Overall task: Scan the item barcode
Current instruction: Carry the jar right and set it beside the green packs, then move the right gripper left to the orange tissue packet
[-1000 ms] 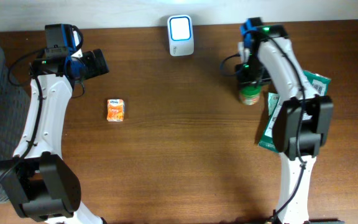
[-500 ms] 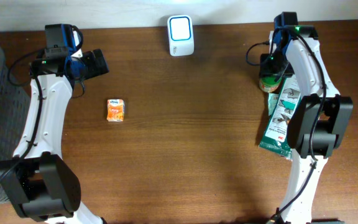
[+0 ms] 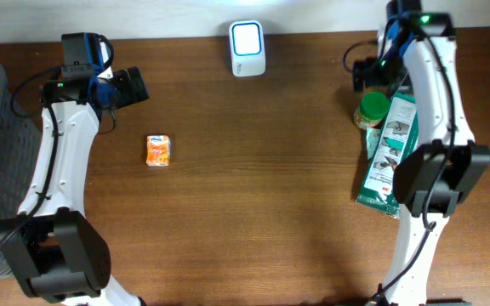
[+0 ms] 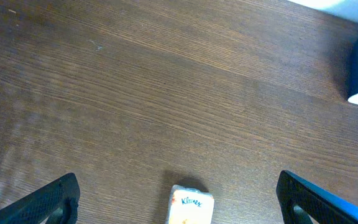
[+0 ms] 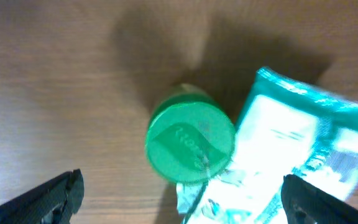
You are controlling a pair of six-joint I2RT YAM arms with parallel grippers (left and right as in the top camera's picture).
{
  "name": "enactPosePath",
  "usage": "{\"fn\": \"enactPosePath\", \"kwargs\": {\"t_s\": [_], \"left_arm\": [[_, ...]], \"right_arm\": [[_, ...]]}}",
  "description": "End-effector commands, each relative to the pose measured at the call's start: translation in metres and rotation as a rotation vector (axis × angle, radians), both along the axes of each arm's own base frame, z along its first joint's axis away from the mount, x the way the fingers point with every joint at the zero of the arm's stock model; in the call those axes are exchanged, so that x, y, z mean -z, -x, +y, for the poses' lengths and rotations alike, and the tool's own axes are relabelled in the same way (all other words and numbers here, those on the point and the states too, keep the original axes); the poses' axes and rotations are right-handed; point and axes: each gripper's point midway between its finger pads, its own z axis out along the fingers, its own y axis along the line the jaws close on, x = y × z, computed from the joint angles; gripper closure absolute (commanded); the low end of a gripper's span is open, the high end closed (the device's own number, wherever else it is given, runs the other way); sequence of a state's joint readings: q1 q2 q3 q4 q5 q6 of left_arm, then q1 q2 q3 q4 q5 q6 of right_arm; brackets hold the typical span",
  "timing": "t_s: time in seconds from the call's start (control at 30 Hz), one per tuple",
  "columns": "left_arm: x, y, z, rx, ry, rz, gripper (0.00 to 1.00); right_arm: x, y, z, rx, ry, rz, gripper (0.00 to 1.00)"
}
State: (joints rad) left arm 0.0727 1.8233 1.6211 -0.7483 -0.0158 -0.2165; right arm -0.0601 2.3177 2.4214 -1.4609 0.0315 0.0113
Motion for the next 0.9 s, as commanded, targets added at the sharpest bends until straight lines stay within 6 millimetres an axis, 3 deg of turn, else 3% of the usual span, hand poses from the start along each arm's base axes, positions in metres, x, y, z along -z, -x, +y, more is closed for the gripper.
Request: {"fn": "enactPosePath", "kwargs": {"t_s": [0.0, 0.2, 0.47, 0.57, 0.73, 0.87], "left_arm": [[-0.003, 0.0, 0.002, 0.001, -0.012, -0.006, 0.01], [-0.003, 0.0, 0.002, 0.001, -0.012, -0.006, 0.01], [-0.003, 0.0, 0.002, 0.001, -0.012, -0.006, 0.01], [-0.003, 0.0, 0.002, 0.001, -0.01, -0.008, 0.01], [-0.002, 0.002, 0.004, -0.003, -0.012, 0.002, 0.01], [-0.021, -0.003, 0.025, -0.046, -0.016, -0.044, 0.01]], "right_arm": [[-0.057, -0.003, 0.019, -0.026, -0.098, -0.124, 0.02], [-0.077, 0.004, 0.086, -0.135, -0.465, -0.135, 0.02], [-0.07, 0.017, 0.173, -0.304, -0.528, -0.078, 0.01], [-0.061, 0.022, 0.208, -0.38, -0.519, -0.068, 0.08], [-0.03, 0.037, 0.283, -0.414, -0.54, -0.017, 0.16], [-0.007, 0.047, 0.336, -0.431, -0.573, -0.013, 0.26]]}}
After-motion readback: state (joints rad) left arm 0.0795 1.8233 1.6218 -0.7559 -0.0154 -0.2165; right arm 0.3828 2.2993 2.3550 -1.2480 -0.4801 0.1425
